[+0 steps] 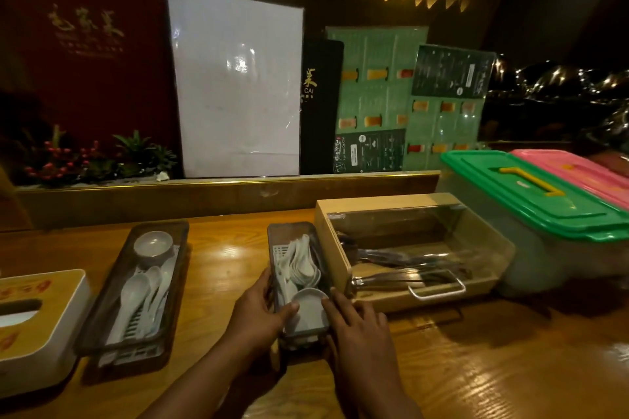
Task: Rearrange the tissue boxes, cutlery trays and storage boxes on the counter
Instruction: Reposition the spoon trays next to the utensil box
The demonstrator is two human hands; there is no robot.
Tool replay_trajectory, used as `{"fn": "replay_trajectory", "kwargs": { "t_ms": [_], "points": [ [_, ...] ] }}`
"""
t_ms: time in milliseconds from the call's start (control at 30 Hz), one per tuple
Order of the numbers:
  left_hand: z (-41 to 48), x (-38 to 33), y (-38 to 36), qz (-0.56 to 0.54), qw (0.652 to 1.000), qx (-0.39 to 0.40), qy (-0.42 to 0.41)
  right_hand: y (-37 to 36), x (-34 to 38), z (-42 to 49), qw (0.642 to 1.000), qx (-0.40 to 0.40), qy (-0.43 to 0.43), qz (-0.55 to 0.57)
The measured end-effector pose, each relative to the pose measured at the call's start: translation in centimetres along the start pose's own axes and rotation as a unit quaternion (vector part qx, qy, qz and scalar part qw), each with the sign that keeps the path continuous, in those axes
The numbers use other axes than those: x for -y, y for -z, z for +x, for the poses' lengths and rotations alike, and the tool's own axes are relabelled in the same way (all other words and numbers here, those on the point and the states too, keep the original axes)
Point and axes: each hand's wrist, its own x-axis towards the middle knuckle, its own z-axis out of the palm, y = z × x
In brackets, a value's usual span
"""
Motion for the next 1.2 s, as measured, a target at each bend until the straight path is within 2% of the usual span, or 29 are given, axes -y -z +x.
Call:
{"fn": "replay_trajectory", "kwargs": {
  "t_ms": [400, 700, 800, 967, 1067, 1200],
  "points": [
    [0.4, 0.2, -1.1, -0.001, 1.0, -0.018, 0.006, -0.9, -1.0, 0.7, 0.999, -0.021, 0.013, 0.034],
    [0.1, -0.4, -1.2, -0.006, 1.0, -0.013, 0.011, -0.9, -1.3, 0.8, 0.999, 0.003, 0.013, 0.047],
    [0.0, -0.6, -1.1, -0.002, 1.0, -0.011, 0.016, 0.4, -0.8, 0.7, 0.997, 0.021, 0.041, 0.058],
    [-0.7, -1.1, 0.0, 0.028, 0.999, -0.017, 0.0, 2.7, 1.4, -0.2, 0.999, 0.024, 0.014, 0.031],
    [-1.4, -1.0, 2.4, 0.079, 0.995, -0.052, -0.019, 3.0, 3.7, -0.4, 0.996, -0.041, 0.059, 0.058],
    [-2.9, -0.8, 8.1, 0.186, 0.974, -0.088, -0.098, 2.9, 9.4, 0.3, 0.977, -0.056, 0.15, 0.141]
  ]
}}
